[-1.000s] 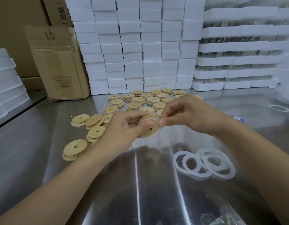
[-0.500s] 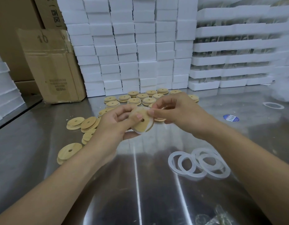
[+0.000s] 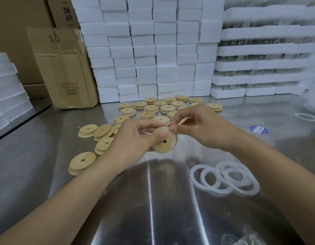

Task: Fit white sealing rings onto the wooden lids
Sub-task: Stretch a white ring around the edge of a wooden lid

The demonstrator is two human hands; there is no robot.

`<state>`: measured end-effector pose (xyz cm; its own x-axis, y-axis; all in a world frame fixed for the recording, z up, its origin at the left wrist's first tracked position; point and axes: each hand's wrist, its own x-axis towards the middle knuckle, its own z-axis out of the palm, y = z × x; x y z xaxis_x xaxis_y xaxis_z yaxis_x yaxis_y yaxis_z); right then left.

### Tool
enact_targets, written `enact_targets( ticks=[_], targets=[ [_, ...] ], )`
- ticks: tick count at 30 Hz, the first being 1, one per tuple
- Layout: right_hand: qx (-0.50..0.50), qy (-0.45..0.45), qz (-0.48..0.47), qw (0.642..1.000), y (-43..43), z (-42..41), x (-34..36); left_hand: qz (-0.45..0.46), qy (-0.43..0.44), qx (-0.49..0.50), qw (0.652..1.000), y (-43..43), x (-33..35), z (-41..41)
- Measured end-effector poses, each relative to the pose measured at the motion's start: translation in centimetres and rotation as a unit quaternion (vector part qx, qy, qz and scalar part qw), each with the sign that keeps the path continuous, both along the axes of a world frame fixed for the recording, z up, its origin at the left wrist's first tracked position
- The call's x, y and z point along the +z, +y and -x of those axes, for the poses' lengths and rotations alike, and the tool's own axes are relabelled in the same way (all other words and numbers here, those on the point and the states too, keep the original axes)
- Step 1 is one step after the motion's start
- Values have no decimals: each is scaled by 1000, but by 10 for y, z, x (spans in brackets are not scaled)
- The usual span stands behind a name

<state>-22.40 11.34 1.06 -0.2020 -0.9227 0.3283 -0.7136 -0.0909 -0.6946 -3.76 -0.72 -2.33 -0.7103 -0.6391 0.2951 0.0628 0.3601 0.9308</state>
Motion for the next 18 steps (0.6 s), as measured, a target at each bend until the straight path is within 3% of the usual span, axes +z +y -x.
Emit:
enact_targets(
  ticks=[12, 18],
  targets=[
    [30, 12, -31, 999, 3, 6, 2, 23, -15, -1, 1000, -2, 0, -2],
    [-20, -61, -21, 998, 1, 3, 2, -103, 41, 15, 994, 3, -4, 3]
  ],
)
